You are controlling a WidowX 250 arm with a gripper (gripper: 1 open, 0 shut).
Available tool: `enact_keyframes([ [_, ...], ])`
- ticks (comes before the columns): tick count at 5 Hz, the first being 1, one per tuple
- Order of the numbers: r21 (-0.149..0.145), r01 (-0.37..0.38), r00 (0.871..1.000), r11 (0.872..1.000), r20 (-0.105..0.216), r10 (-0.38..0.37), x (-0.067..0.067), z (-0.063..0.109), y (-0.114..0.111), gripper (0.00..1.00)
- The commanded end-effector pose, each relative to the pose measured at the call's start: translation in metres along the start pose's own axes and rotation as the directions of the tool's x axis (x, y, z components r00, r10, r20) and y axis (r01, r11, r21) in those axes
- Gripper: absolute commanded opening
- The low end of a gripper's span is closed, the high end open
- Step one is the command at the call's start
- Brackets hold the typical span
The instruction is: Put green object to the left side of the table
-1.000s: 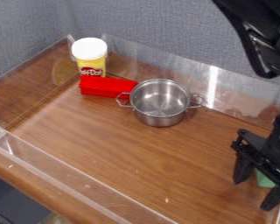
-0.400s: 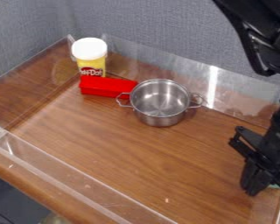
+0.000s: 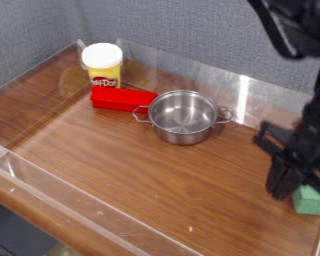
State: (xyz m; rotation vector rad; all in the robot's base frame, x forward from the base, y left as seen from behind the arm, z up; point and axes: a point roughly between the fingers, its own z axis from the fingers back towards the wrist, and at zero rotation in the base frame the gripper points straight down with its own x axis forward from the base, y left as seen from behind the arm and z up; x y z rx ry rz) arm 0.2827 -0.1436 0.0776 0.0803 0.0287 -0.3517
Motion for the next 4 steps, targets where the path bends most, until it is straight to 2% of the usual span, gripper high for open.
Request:
enact_keyframes([
  [1, 0.017, -0.073, 0.991, 0.997, 0.111, 0.071, -0.001, 0.054, 0.031, 0.00],
  [3, 0.024, -0.158, 0.981, 0.987, 0.114, 0.154, -0.013, 0.062, 0.057, 0.00],
  [4, 0.026, -0.225, 0.969, 0.974, 0.112, 0.220, -0.024, 0.067, 0.077, 0.00],
])
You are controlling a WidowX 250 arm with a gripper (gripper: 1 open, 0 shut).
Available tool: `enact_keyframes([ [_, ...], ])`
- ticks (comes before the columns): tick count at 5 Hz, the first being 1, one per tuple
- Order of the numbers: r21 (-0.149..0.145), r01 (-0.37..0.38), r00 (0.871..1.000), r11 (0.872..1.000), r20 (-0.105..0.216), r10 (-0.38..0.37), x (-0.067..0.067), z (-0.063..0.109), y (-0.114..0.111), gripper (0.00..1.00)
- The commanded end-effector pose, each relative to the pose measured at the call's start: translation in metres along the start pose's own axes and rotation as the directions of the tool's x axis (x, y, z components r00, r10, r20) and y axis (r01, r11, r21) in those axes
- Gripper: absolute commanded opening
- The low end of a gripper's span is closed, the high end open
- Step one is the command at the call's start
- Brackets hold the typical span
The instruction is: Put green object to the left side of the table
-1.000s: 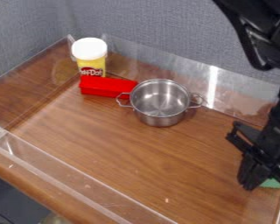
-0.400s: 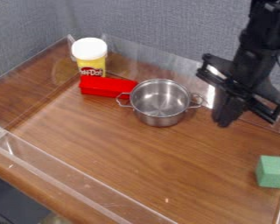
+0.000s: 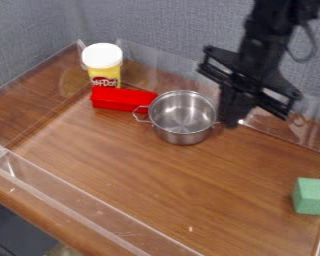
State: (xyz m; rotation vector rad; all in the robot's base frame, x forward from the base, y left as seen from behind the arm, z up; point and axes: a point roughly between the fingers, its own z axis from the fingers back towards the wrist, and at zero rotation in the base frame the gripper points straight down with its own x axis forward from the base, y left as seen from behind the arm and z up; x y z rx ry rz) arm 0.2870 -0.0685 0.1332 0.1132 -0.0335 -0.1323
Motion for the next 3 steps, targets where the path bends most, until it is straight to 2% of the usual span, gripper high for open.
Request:
enact_keyframes([
  [1, -0.004, -0.122, 0.992, 0.993, 0.039, 0.122, -0.013, 0.018, 0.044, 0.00],
  [2, 0.002, -0.197, 0.980, 0.980, 0.009, 0.197, -0.029, 0.009, 0.079, 0.00],
  [3, -0.001, -0.163, 0.987, 0.987, -0.002, 0.163, -0.027, 0.000, 0.059, 1.00],
])
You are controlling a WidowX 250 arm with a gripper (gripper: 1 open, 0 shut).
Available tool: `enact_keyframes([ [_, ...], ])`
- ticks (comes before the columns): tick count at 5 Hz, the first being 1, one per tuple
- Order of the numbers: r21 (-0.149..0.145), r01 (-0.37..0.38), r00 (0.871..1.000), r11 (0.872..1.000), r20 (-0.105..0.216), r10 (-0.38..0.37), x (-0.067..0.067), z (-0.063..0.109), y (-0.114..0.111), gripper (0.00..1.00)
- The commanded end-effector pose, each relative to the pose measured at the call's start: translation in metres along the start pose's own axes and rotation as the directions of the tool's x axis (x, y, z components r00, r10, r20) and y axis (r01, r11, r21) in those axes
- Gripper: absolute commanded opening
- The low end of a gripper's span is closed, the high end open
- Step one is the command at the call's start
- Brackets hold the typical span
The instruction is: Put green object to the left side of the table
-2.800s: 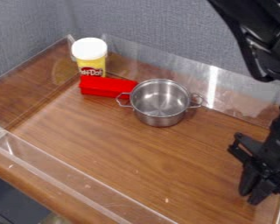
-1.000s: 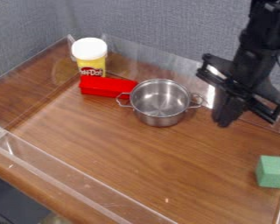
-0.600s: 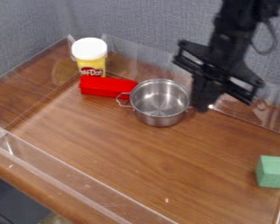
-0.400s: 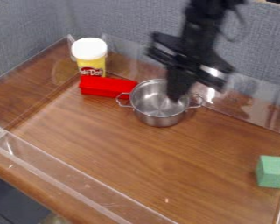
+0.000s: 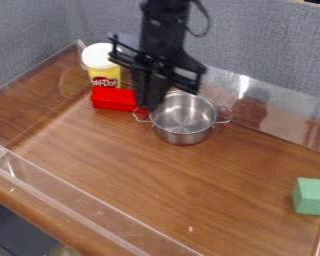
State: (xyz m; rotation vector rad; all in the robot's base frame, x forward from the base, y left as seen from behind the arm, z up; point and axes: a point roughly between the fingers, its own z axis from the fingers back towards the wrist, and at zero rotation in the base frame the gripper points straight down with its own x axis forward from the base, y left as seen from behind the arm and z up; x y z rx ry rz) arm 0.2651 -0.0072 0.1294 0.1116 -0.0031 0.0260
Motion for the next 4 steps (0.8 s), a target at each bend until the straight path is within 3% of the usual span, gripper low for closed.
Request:
enact_keyframes([
  [1, -0.008, 0.057, 0.998, 0.998, 0.037, -0.057, 0.007, 0.002, -0.028, 1.00],
  [2, -0.019, 0.136, 0.989, 0.991, 0.064, -0.134, 0.013, 0.004, -0.072, 1.00],
  [4, -0.044, 0.269, 0.958, 0.962, 0.112, -0.262, 0.018, 0.003, -0.153, 1.00],
])
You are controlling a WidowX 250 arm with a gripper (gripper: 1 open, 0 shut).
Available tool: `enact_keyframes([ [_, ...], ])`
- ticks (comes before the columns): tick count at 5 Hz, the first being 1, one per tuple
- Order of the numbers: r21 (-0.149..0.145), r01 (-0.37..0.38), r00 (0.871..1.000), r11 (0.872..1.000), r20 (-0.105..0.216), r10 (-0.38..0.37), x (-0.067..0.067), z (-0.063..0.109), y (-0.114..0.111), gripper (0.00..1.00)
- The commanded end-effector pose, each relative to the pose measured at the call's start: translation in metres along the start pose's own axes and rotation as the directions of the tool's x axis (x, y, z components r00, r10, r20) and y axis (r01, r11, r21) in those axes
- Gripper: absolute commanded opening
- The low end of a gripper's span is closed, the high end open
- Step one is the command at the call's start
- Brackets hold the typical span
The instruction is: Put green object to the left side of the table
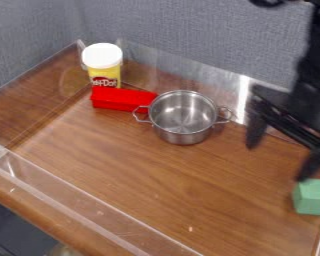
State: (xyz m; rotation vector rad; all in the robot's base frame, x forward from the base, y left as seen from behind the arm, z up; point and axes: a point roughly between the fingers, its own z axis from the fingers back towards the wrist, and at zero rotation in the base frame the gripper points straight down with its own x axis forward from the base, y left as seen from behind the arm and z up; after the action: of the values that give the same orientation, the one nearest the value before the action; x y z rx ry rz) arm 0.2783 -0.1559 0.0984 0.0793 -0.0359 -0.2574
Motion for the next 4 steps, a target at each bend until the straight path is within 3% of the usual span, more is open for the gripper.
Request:
enact_keyframes([
  [1, -0.040, 0.024, 0.997, 0.999, 0.069, -0.021, 0.017, 0.010, -0.019, 1.00],
  [4, -0.072, 0.022, 1.000, 0.997, 0.009, -0.022, 0.020, -0.030, -0.019, 1.00],
])
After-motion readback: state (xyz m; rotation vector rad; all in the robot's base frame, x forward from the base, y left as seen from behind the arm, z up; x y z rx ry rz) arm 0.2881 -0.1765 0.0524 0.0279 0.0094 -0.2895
